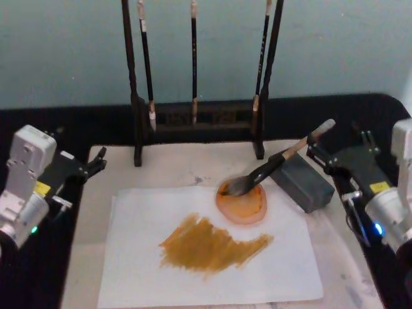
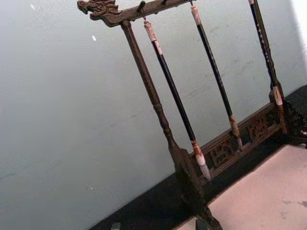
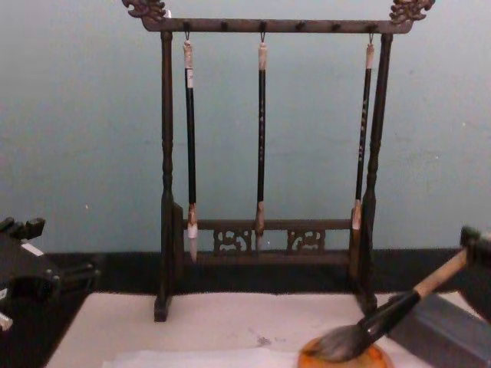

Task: Pick up the brush from the inkstone, write on the paper, then place the brush back to its original position.

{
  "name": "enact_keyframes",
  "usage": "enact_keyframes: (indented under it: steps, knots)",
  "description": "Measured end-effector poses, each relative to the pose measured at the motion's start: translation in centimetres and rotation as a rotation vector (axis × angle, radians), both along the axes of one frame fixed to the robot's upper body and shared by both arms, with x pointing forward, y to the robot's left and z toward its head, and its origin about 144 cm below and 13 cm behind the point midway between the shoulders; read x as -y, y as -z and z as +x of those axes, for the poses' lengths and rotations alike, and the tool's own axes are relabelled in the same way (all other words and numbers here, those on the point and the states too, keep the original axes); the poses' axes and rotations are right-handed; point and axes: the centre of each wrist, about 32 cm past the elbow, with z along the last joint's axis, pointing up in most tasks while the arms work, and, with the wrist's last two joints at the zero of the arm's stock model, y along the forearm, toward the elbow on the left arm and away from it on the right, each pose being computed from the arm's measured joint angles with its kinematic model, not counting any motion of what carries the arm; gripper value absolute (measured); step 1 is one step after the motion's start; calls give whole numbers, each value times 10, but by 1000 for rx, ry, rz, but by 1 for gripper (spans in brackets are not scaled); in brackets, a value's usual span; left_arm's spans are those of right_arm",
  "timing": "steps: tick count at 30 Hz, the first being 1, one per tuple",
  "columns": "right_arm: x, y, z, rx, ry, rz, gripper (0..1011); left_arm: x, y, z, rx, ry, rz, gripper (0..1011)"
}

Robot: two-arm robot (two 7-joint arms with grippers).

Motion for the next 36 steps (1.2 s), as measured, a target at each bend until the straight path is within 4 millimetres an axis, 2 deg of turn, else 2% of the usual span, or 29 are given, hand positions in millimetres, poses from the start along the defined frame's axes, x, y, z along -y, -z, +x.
enact_keyframes:
  steps: [2,8,36]
  knots:
    - [-2,11,-4,18,-12,-48,1000,0,0,0,0,0,0,1010]
    - [-6,26,-10,26,-38,-101,1000,0,0,0,0,0,0,1009]
    - [-5,25,-8,19,-38,-88,1000,0,0,0,0,0,0,1010]
